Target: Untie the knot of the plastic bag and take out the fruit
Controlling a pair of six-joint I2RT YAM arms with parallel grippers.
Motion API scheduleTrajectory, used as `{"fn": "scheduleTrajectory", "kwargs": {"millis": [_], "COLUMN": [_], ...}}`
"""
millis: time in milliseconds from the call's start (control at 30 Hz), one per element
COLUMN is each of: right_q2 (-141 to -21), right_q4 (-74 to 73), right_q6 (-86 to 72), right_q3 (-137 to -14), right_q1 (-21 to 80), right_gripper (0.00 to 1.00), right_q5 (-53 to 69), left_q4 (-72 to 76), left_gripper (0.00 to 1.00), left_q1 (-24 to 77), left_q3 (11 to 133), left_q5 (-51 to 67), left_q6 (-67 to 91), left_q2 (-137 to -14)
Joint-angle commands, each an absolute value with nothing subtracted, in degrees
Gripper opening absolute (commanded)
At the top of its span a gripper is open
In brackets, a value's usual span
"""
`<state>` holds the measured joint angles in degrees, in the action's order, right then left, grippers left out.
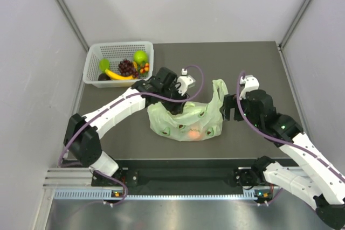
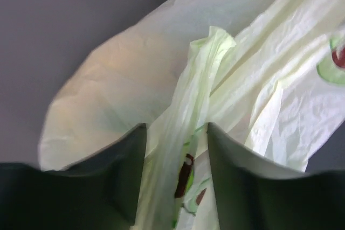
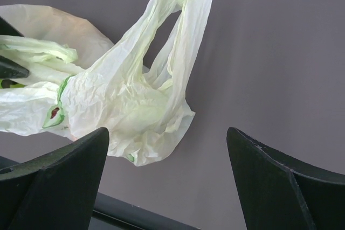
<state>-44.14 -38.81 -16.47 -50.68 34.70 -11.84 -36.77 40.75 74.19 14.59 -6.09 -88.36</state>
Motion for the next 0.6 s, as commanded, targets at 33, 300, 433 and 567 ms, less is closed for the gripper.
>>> {"fn": "scheduleTrajectory", "kwargs": {"millis": [33, 300, 433, 567], "right_q2": [-45.1, -46.8, -48.2, -50.2], "right_q4": [-37.8, -37.3, -36.3, -35.0], "right_q6": [-15.5, -14.8, -14.9, -14.6], "right_q3": [-53.3, -55.1, -57.1, -59.5], "right_q1": [34.4, 34.5, 34.5, 34.6], "right_gripper": [0.89, 0.89, 0.89, 0.89], "right_q5": [-11.2, -11.2, -11.1, -8.9], "left_q4": [-40.0, -30.4, -22.3, -18.9], "left_gripper": [0.27, 0.0, 0.0, 0.0], "left_q1": [41.2, 41.3, 41.2, 41.2], "left_q3": [76.9, 75.3, 72.3, 70.2], "left_q5": [12.2, -3.7, -8.0, -7.3], "left_q6": [-7.6, 1.6, 6.2, 9.7], "left_q2": [-91.1, -82.5, -74.4, -68.2]}}
